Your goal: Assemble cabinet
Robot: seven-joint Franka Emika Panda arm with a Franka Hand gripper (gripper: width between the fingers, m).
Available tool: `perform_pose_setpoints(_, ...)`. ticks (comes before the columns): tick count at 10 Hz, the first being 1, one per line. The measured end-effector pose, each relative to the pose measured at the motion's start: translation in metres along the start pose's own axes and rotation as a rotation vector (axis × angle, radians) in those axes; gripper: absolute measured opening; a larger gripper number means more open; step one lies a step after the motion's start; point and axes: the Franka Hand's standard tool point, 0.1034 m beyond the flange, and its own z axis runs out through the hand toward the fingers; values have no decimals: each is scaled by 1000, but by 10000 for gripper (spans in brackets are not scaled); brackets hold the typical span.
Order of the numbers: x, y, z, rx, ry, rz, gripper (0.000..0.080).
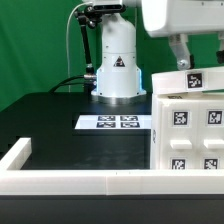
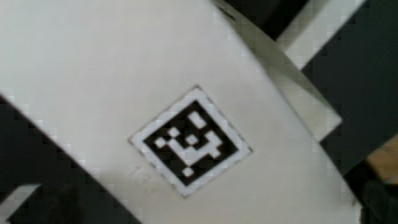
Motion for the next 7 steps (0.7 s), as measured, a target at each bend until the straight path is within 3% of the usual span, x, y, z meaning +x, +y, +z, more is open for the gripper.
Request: perform_pose_setpoints(7,1,-14,16,-14,-104,-560,796)
